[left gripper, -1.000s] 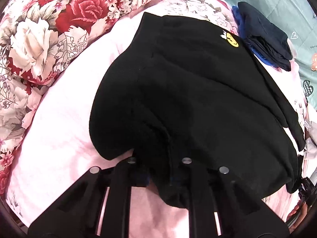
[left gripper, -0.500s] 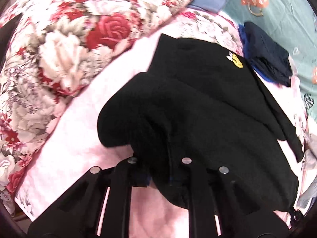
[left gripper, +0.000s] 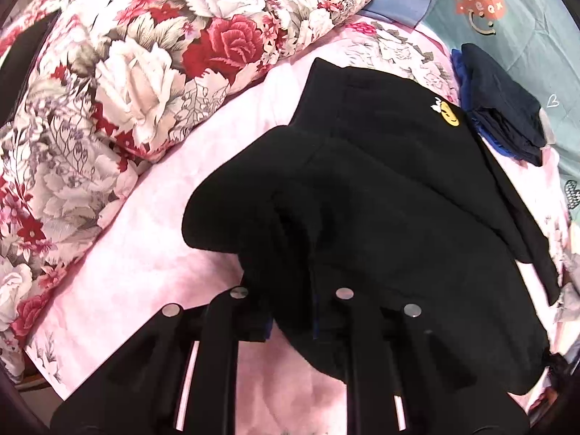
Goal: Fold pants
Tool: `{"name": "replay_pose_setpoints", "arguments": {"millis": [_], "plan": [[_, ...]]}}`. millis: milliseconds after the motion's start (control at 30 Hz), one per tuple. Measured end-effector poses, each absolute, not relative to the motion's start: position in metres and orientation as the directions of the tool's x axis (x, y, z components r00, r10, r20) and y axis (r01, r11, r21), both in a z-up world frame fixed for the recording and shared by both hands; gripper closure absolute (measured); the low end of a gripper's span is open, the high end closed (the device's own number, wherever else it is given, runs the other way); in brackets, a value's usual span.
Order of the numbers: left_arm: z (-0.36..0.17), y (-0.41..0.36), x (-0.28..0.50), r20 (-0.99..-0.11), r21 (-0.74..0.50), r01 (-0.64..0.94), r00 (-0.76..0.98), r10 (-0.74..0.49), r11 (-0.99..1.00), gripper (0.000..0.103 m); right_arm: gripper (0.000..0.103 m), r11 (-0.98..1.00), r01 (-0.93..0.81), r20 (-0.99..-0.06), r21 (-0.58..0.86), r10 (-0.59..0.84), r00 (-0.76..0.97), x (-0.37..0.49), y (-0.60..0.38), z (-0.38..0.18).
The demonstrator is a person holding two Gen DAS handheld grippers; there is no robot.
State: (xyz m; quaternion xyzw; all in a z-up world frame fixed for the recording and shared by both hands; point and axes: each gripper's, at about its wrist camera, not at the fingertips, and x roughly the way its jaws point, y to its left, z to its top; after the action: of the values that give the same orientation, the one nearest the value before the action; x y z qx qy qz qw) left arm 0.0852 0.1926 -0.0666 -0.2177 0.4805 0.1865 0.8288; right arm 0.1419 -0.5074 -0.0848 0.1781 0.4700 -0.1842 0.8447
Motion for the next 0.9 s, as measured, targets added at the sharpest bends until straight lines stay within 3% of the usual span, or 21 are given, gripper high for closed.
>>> {"name": "replay_pose_setpoints", "arguments": {"millis": [100,167,200,233,267,433,500,600,667,767,900], "plan": [[-0.059,0.187,0.089,-0.863,-0.122,-0.516,0.478,0.166,0.848,0.089,0.082,0.849,0.521,-0.807,0.095,-0.241,0.539,0.136,-0.51,-0.073],[-0.058,0.187,0.089,-0.866,-0.093,-0.517,0.465,0.187,0.851,0.085,0.059,0.837,0.546,-0.839,0.03,-0.276,0.469,0.138,-0.51,-0.084],[-0.06,0.187,0.09,-0.875,-0.08,-0.517,0.446,0.189,0.852,0.077,0.044,0.828,0.56,-0.848,-0.017,-0.309,0.43,0.139,-0.512,-0.092],[-0.064,0.19,0.089,-0.891,-0.055,-0.518,0.411,0.192,0.854,0.073,0.035,0.824,0.564,-0.839,-0.049,-0.341,0.425,0.14,-0.511,-0.091],[-0.065,0.192,0.089,-0.898,-0.054,-0.513,0.4,0.183,0.857,0.07,0.031,0.814,0.576,-0.844,-0.069,-0.355,0.401,0.138,-0.513,-0.087],[-0.057,0.204,0.073,-0.901,-0.117,-0.491,0.418,0.116,0.863,0.059,0.029,0.824,0.564,-0.793,0.054,-0.308,0.526,0.131,-0.509,-0.049],[-0.051,0.206,0.069,-0.896,-0.038,-0.537,0.391,0.21,0.843,0.017,0.029,0.871,0.485,-0.763,0.081,-0.259,0.593,0.142,-0.488,-0.036],[-0.034,0.207,0.056,-0.825,0.107,-0.594,0.395,0.405,0.798,0.017,0.029,0.895,0.443,-0.736,0.061,-0.259,0.625,0.165,-0.466,-0.029],[-0.019,0.21,0.046,-0.77,0.128,-0.626,0.427,0.475,0.769,0.017,0.029,0.917,0.391,-0.734,0.077,-0.213,0.645,0.183,-0.457,-0.029],[-0.006,0.212,0.047,-0.764,0.035,-0.604,0.497,0.411,0.796,0.017,0.029,0.939,0.325,-0.752,0.115,-0.132,0.646,0.217,-0.448,-0.036],[0.004,0.18,0.079,-0.732,-0.048,-0.463,0.619,0.284,0.885,0.014,0.029,0.946,0.288,-0.769,0.149,-0.072,0.635,0.261,-0.447,-0.042]]}}
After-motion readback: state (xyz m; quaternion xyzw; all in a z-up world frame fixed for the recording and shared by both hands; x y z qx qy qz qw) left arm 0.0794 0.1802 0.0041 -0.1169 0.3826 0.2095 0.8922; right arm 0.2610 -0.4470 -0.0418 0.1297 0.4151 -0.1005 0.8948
